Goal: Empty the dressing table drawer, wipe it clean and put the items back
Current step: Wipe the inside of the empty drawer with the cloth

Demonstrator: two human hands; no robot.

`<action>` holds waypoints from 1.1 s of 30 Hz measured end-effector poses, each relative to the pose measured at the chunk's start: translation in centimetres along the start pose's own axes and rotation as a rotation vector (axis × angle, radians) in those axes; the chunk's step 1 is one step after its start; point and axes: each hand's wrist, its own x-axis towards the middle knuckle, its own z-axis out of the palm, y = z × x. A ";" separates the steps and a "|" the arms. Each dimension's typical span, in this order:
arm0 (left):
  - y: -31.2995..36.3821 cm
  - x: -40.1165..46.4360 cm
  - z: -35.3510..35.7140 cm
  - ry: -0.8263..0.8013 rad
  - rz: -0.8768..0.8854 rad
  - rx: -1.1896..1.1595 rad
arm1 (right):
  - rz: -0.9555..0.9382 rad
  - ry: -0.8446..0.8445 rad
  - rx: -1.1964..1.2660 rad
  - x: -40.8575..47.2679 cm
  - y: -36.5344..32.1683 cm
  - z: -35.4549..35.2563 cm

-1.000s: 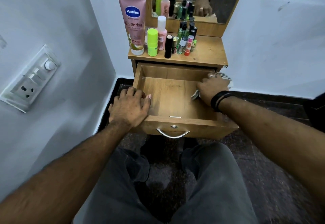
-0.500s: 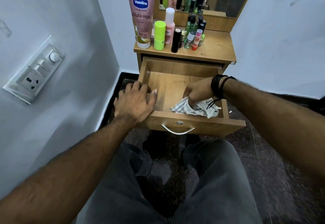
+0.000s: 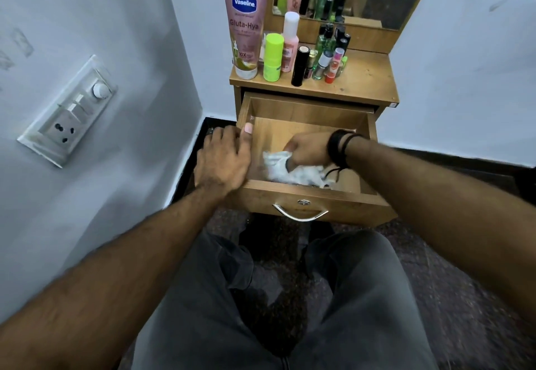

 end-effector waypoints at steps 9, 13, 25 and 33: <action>0.0 0.6 -0.1 0.052 -0.094 -0.111 | -0.167 -0.007 0.219 1.8 -3.7 2.6; -0.1 0.3 0.2 0.030 -0.087 -0.066 | -0.058 -0.140 0.148 0.3 0.2 1.0; 0.1 0.3 0.1 0.045 -0.085 -0.053 | -0.186 0.032 0.311 2.0 -4.1 3.4; 0.0 0.2 0.2 0.041 -0.054 -0.018 | 0.146 0.243 -0.052 4.6 2.4 0.1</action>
